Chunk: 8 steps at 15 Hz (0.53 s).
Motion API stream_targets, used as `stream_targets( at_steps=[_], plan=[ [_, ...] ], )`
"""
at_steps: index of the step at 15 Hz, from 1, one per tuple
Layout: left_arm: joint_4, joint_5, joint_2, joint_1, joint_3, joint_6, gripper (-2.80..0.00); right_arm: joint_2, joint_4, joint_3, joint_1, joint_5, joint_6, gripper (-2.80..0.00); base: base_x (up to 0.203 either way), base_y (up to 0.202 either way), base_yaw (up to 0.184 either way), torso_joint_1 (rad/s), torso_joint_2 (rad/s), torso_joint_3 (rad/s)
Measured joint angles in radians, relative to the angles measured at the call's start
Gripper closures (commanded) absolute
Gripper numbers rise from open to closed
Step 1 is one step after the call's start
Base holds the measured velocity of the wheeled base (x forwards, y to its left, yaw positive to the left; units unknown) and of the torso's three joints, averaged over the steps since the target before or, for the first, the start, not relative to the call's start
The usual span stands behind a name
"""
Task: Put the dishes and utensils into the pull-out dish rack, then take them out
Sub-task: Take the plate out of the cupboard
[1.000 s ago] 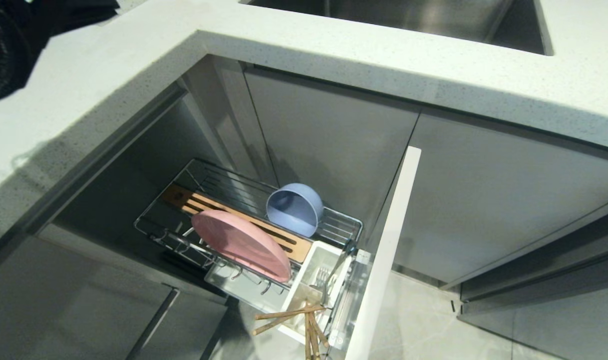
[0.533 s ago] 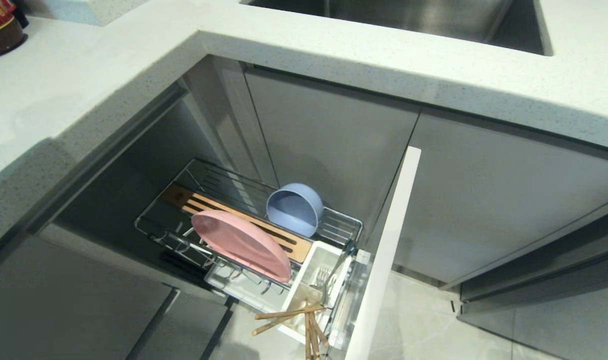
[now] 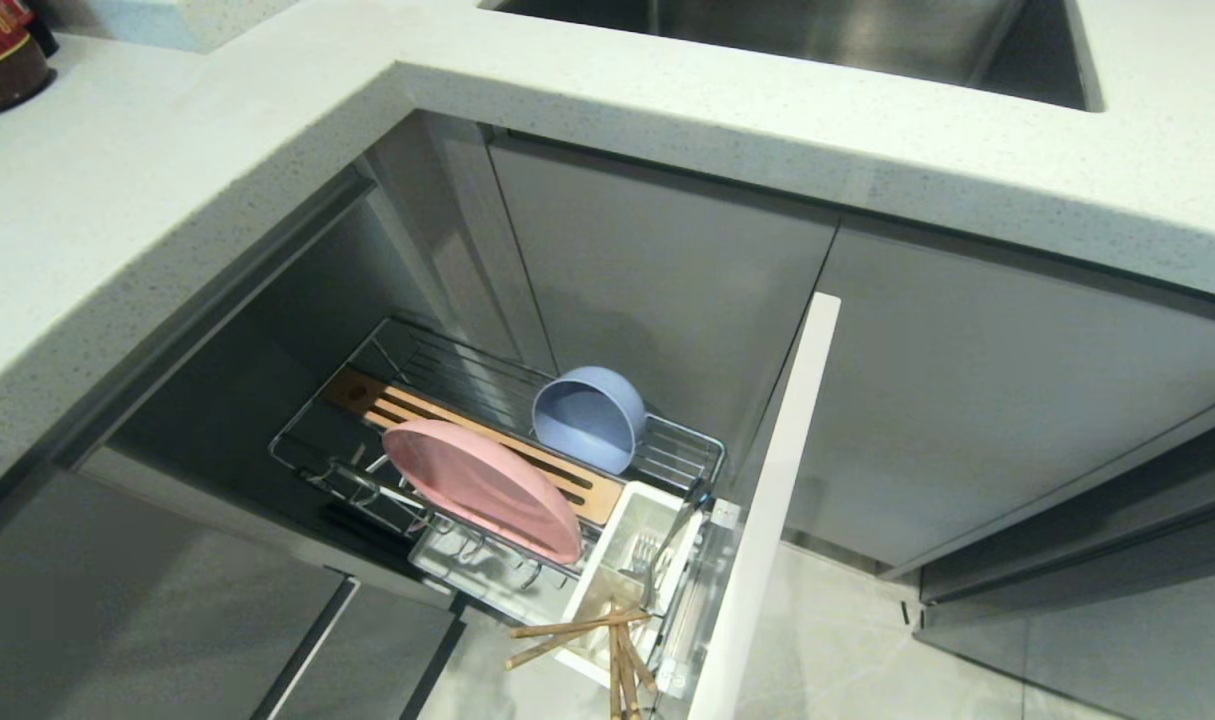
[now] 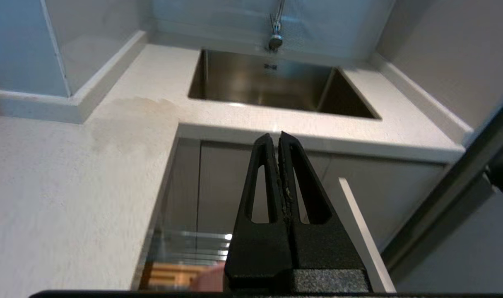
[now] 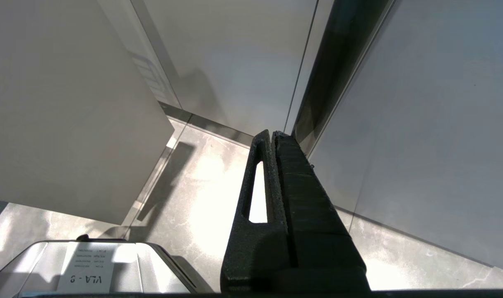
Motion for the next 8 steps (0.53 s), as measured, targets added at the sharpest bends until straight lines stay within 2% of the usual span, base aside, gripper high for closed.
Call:
stream_targets(
  at_steps=[1,3,6,8],
  plan=[
    [0.051,0.009,-0.052,0.011,0.022,0.023,0.00,0.000,0.000,0.000,0.000,0.000,0.000,0.00,0.000,0.000,0.000,0.000,0.00,0.000],
    [0.123,0.069,-0.159,0.013,0.115,0.091,0.00,0.000,0.000,0.000,0.000,0.000,0.000,0.00,0.000,0.000,0.000,0.000,0.00,0.000],
    [0.184,0.184,-0.337,-0.008,0.313,0.217,0.00,0.000,0.000,0.000,0.000,0.000,0.000,0.00,0.000,0.000,0.000,0.000,0.00,0.000],
    [0.288,0.293,-0.438,-0.020,0.415,0.283,0.00,0.000,0.000,0.000,0.000,0.000,0.000,0.00,0.000,0.000,0.000,0.000,0.00,0.000]
  ],
)
